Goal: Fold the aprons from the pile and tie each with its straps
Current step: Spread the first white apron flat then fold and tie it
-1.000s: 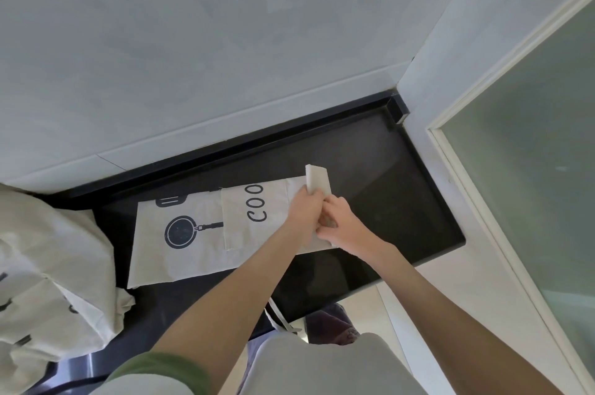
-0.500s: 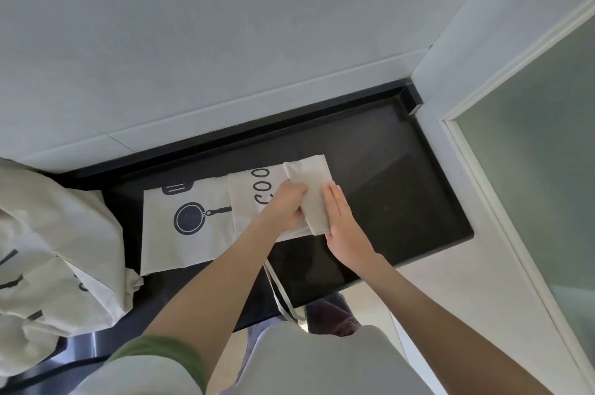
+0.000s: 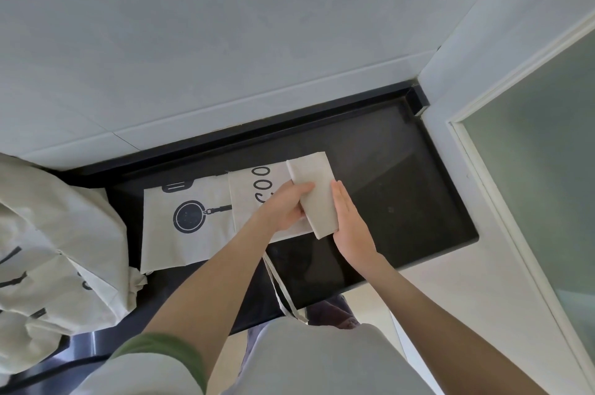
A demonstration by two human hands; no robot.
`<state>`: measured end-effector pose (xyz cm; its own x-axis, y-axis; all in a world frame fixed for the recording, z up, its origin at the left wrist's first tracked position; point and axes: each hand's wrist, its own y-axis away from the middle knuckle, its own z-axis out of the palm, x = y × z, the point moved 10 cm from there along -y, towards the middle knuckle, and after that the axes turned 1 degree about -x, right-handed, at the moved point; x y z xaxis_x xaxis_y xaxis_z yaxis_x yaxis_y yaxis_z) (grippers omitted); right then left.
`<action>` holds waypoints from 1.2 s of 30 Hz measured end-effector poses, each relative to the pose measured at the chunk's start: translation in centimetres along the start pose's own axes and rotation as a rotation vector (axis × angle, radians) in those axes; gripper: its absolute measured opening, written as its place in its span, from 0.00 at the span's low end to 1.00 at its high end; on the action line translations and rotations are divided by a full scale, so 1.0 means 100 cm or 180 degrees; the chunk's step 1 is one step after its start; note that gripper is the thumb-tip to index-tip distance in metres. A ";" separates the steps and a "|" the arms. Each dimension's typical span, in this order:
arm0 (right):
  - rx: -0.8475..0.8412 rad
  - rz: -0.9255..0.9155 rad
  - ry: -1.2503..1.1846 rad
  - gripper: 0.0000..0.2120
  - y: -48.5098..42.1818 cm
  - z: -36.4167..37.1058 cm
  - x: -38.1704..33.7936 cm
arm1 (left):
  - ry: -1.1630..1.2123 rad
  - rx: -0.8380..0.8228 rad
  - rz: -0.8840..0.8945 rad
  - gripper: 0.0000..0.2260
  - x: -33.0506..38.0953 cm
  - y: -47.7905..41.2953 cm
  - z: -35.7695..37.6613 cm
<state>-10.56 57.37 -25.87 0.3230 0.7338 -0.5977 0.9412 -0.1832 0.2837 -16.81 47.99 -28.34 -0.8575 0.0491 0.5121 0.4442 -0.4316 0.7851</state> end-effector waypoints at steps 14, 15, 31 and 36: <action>-0.0098 -0.0350 0.1477 0.41 -0.007 0.018 -0.017 | -0.2582 0.1544 0.0654 0.15 0.049 -0.002 -0.041; -0.0115 -0.0322 0.1463 0.40 -0.007 0.018 -0.016 | -0.2605 0.1562 0.0625 0.15 0.048 -0.001 -0.044; -0.0433 -0.0854 0.1555 0.40 -0.007 0.025 -0.027 | -0.2526 0.1295 0.0764 0.12 0.044 -0.001 -0.050; -0.0705 -0.1123 0.1661 0.34 -0.004 0.029 -0.018 | -0.4156 0.1544 0.1261 0.20 0.053 0.011 -0.027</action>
<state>-11.25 54.24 -27.06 -0.1430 0.9557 -0.2573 0.9212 0.2236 0.3184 -21.60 45.32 -25.68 0.0666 0.8866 0.4578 0.8614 -0.2826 0.4220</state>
